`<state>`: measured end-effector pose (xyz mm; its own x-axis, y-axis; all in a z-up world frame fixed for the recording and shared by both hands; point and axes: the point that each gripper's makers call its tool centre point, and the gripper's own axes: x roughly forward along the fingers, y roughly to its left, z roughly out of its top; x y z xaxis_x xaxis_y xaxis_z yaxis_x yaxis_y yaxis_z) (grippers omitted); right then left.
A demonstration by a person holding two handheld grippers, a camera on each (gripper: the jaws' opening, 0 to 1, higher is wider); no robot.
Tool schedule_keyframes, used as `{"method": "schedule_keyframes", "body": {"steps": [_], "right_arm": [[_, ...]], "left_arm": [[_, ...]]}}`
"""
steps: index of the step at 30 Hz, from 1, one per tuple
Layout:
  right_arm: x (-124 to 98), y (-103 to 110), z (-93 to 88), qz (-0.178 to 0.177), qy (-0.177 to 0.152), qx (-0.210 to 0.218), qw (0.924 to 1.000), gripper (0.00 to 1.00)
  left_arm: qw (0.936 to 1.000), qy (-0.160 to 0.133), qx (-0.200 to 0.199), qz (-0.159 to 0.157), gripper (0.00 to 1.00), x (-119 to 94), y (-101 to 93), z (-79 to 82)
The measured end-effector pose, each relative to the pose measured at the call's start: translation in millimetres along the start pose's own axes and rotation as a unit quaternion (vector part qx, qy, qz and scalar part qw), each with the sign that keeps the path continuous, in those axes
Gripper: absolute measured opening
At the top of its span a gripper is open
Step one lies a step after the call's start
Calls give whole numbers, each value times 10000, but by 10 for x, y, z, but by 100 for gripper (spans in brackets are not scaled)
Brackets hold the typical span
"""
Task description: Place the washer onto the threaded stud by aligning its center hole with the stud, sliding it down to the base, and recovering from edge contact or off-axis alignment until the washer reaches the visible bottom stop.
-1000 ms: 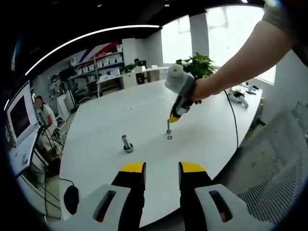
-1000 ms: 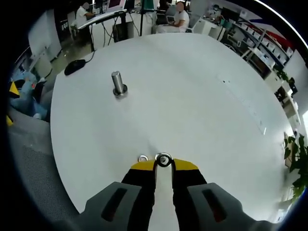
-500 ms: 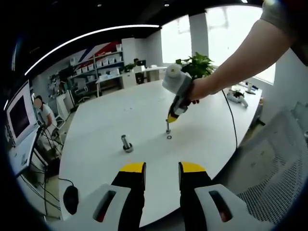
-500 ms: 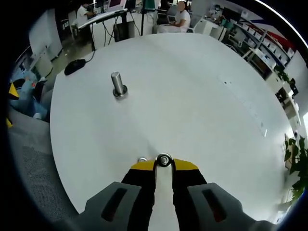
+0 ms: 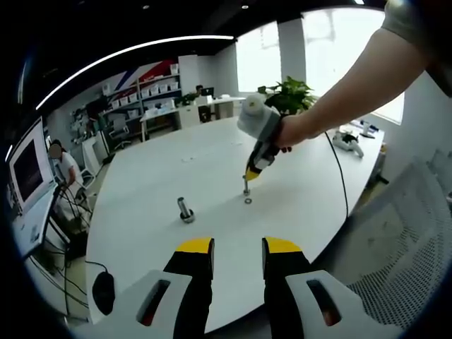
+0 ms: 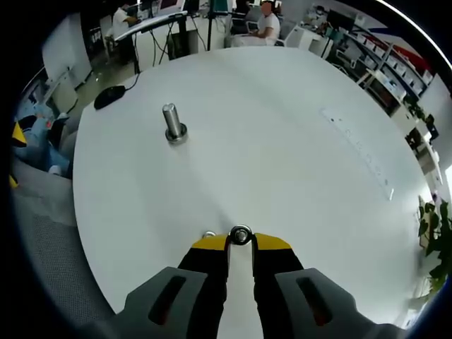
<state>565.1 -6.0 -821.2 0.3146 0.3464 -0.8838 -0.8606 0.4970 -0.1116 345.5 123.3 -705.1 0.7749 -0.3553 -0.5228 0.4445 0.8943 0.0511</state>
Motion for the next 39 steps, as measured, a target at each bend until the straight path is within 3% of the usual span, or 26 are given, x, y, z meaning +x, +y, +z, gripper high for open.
{"method": "schedule_keyframes", "body": {"steps": [22,39], "right_arm": [[-45,3,0,-38,-104,-45,9999,17],[-4,160,-233,52,3,236,9997,17]], "left_arm": [[10000,0,24,11,25,-2,-5,-1],[10000,-58,20,2,25,-7,-5,21]]}}
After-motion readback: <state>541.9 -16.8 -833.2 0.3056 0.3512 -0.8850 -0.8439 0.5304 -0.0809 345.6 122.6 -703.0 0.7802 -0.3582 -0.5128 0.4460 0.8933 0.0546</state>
